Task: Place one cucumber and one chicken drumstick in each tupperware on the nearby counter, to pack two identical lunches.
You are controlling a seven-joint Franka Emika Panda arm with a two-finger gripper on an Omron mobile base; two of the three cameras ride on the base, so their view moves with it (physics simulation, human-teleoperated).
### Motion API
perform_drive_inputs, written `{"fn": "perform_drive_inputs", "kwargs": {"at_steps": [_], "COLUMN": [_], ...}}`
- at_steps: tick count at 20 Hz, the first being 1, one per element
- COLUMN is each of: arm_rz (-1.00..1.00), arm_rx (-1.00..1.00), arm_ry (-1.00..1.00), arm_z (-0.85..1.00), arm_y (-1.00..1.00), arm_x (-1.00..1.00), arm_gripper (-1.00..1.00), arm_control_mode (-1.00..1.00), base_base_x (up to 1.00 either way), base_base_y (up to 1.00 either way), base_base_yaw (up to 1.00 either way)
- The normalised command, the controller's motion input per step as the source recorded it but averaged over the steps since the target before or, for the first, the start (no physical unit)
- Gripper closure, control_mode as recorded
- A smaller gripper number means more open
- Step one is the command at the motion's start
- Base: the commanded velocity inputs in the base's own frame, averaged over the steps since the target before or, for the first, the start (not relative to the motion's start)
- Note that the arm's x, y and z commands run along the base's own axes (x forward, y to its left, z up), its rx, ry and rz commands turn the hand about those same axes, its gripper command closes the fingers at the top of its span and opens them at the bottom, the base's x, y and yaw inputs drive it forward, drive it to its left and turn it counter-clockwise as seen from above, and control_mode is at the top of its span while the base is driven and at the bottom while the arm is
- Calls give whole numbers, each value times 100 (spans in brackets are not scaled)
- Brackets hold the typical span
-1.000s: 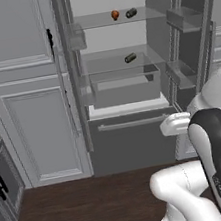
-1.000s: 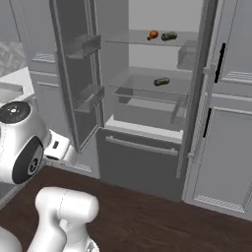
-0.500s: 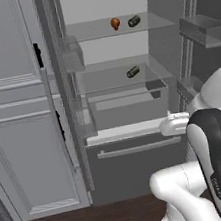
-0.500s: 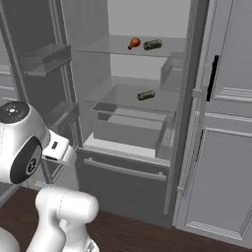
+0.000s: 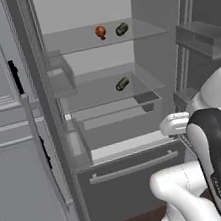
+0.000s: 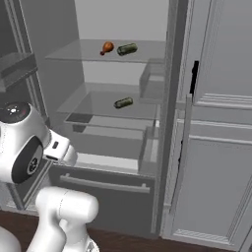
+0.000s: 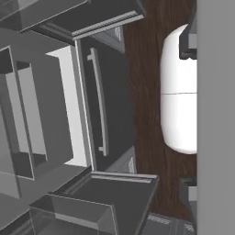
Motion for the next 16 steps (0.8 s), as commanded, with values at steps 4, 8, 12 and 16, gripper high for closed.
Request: {"fn": "perform_drive_inputs", "kwargs": {"at_steps": [4,8,12,16], "arm_rz": [0,0,0,0], "arm_rx": [0,0,0,0], "arm_ry": [0,0,0,0], "arm_z": [0,0,0,0], "arm_y": [0,0,0,0], "arm_x": [0,0,0,0], "arm_gripper": [-100,-100,-100,-100], "arm_control_mode": [100,100,100,100], "base_base_x": [80,94,40,0], "base_base_y": [11,15,14,0], "base_base_yaw": [-18,-13,-8,0]}}
